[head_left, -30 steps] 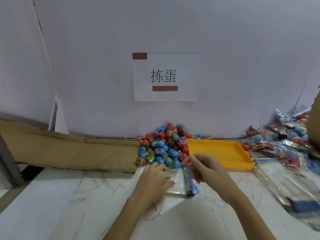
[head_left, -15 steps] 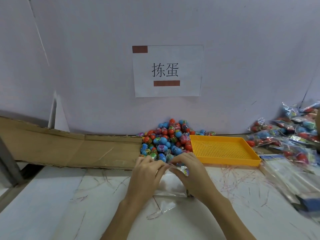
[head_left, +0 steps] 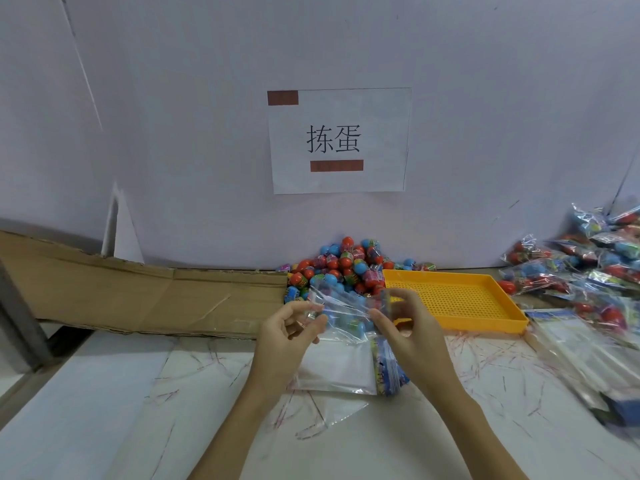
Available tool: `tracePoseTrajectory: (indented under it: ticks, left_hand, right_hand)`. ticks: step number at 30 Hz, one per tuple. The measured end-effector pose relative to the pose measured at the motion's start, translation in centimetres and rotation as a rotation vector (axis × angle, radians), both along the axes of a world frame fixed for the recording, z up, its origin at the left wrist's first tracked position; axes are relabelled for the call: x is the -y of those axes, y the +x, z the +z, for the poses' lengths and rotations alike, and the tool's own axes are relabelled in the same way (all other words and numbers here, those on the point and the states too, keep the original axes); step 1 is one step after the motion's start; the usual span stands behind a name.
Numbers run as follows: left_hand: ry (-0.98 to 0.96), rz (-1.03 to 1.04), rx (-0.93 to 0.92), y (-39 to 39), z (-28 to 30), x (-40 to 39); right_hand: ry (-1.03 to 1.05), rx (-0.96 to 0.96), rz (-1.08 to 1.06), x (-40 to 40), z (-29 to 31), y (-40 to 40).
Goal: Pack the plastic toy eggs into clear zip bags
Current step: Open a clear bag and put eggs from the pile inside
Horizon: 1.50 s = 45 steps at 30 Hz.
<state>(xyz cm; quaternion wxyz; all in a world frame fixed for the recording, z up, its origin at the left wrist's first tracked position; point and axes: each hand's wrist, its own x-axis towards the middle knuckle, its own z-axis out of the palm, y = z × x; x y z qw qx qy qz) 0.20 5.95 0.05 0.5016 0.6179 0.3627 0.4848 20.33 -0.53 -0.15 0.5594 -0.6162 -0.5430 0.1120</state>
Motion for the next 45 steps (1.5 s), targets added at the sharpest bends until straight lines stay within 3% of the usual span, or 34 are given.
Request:
tracePoseTrajectory:
  ticks: [6, 12, 18, 22, 25, 31, 40, 42, 45]
  left_hand:
    - [0.028, 0.039, 0.015, 0.1, -0.3, -0.1]
    - [0.029, -0.035, 0.077, 0.1, -0.2, -0.2]
    - [-0.042, -0.091, 0.114, 0.6, -0.4, 0.1]
    - [-0.028, -0.233, -0.041, 1.0, -1.1, 0.1]
    - [-0.019, -0.287, -0.061, 1.0, -1.4, 0.3]
    - [0.065, -0.114, -0.091, 0.2, -1.2, -0.5]
    - [0.203, -0.094, -0.217, -0.2, -1.3, -0.7]
    - [0.216, -0.106, -0.229, -0.2, -1.2, -0.6]
    - [0.199, -0.141, -0.257, -0.4, -1.1, -0.7]
  right_hand:
    - [0.168, 0.332, -0.037, 0.1, -0.4, -1.7]
    - [0.121, 0.398, 0.16, -0.2, -0.4, -3.3]
    - [0.13, 0.384, 0.045, -0.2, -0.9, -3.9]
    - [0.163, 0.261, -0.058, 0.1, -0.5, -4.0]
    - [0.158, 0.156, -0.092, 0.3, -0.3, -3.7]
    - [0.141, -0.084, -0.04, 0.3, -0.2, -3.4]
    - [0.016, -0.249, 0.04, 0.2, 0.0, -3.0]
    - [-0.021, -0.233, 0.049, 0.2, 0.0, -2.9]
    - [0.009, -0.013, -0.026, 0.4, -0.3, -2.6]
